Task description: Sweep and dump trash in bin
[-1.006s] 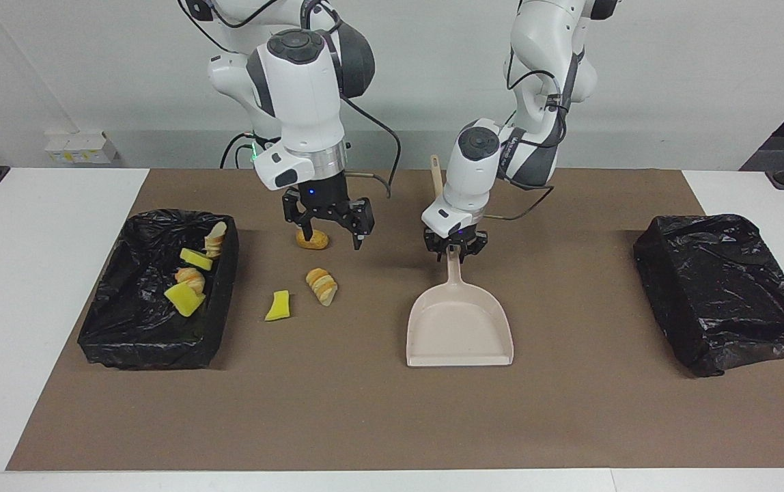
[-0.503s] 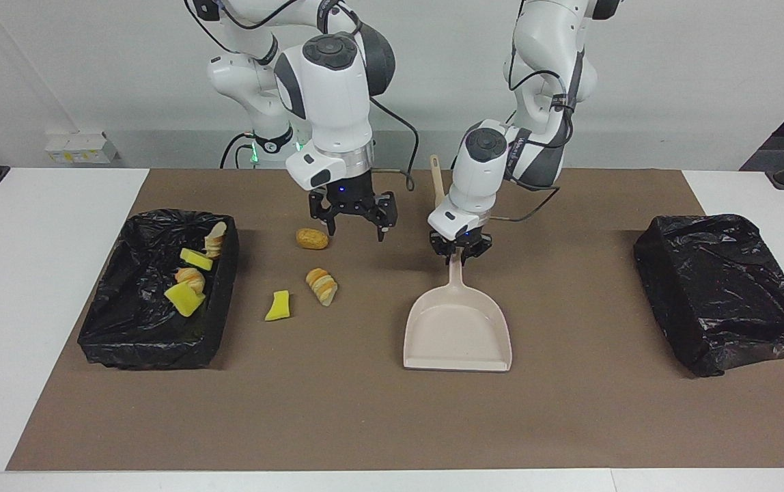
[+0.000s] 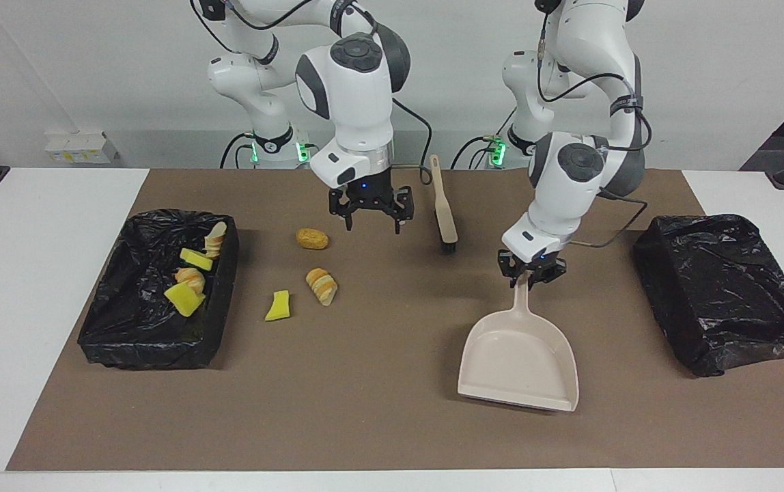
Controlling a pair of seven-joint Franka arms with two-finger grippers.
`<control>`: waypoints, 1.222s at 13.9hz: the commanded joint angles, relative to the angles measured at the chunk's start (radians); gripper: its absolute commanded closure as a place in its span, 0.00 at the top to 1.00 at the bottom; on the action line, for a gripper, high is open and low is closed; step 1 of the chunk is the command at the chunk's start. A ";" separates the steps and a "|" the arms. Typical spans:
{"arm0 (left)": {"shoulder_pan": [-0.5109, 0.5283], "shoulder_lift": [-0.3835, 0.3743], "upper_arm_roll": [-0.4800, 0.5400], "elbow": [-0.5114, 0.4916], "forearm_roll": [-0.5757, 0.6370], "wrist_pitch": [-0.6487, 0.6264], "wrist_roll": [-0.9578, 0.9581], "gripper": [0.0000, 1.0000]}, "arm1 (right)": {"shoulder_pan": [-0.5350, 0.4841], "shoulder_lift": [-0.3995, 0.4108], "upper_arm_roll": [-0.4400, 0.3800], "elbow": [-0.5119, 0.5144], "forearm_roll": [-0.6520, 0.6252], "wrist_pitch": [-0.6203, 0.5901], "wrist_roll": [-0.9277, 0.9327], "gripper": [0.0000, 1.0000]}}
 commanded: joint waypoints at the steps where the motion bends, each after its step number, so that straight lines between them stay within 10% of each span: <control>1: 0.072 0.047 -0.009 0.077 0.022 -0.027 0.174 0.00 | 0.023 -0.073 0.006 -0.104 0.087 0.018 -0.016 1.00; 17: 0.297 0.035 -0.009 0.016 0.126 -0.027 1.238 0.00 | 0.502 -0.148 0.008 -0.621 0.109 0.379 0.245 0.89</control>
